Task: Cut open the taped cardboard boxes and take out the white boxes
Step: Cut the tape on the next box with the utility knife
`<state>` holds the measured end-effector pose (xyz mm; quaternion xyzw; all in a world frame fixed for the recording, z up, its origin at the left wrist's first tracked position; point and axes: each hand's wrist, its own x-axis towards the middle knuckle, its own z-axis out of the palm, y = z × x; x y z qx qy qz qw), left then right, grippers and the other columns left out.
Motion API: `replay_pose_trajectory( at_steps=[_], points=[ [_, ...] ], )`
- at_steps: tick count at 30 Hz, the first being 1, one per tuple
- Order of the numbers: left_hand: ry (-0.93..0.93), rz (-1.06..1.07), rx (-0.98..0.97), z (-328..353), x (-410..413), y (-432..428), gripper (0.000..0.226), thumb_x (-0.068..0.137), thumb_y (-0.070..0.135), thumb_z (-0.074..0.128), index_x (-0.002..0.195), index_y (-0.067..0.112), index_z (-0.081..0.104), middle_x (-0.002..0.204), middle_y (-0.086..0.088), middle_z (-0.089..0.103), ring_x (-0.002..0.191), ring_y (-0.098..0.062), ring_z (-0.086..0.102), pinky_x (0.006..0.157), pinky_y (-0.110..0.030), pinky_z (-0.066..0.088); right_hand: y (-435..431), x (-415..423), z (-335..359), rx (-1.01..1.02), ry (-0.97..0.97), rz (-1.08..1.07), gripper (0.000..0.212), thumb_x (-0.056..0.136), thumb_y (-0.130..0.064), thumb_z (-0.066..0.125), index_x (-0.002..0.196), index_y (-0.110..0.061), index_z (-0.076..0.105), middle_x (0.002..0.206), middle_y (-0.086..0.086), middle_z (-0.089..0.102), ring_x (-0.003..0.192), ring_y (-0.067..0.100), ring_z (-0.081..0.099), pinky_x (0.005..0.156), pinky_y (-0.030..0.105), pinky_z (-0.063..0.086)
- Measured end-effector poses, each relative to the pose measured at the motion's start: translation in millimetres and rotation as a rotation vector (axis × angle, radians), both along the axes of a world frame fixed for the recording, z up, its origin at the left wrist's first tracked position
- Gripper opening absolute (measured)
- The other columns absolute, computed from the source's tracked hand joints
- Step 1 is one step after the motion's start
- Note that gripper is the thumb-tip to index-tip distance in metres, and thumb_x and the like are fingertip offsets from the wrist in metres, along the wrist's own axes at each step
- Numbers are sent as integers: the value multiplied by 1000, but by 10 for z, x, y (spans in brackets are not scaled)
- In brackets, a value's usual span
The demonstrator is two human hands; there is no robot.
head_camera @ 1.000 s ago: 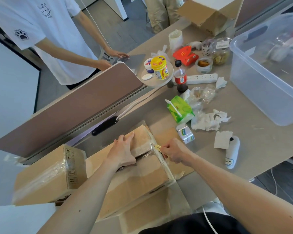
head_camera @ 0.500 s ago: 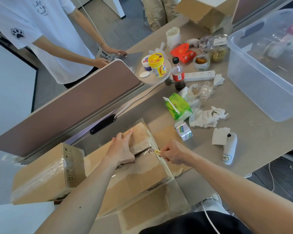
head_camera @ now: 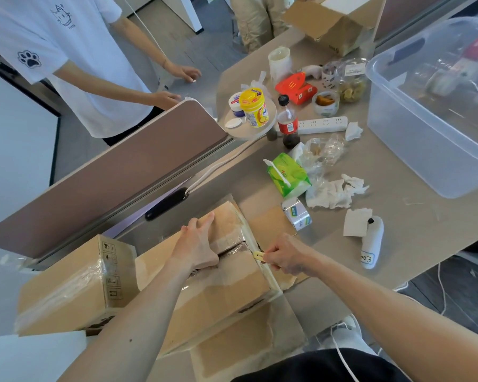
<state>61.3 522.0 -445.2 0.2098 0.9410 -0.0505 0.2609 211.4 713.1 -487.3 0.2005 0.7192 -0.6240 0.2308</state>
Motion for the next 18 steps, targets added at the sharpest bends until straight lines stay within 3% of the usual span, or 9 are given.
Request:
replay_pose_trajectory(
  at_steps=[6,9,14,18],
  points=[
    [8,3,15,-3,13,-13,116,62,24,70,157,37,4,156,-9,21,146,-47,17,108,-46,42,28,21,1,18,-21,3,30,81,-11,55,51,-12,57,52,5,46,39,14,32,41,20,22],
    [-1,21,33,-25,23,-17,116,65,20,69,157,37,2,157,-5,17,149,-46,10,107,-45,43,112,31,27,32,-50,-36,31,85,-9,56,54,-12,59,46,0,44,39,13,31,40,19,22],
    [-23,29,32,-71,12,-71,118,68,18,72,158,34,-2,165,-3,0,151,-43,0,111,-49,39,274,-27,74,-40,-68,-236,19,90,-5,50,83,1,67,59,7,50,40,13,31,38,18,21],
    [-58,33,68,-63,-6,-142,120,67,18,77,158,32,2,167,-2,-5,152,-40,-2,113,-47,37,171,-126,144,-62,-33,-272,17,90,-2,49,79,-1,62,60,10,48,39,13,34,37,16,21]
  ],
)
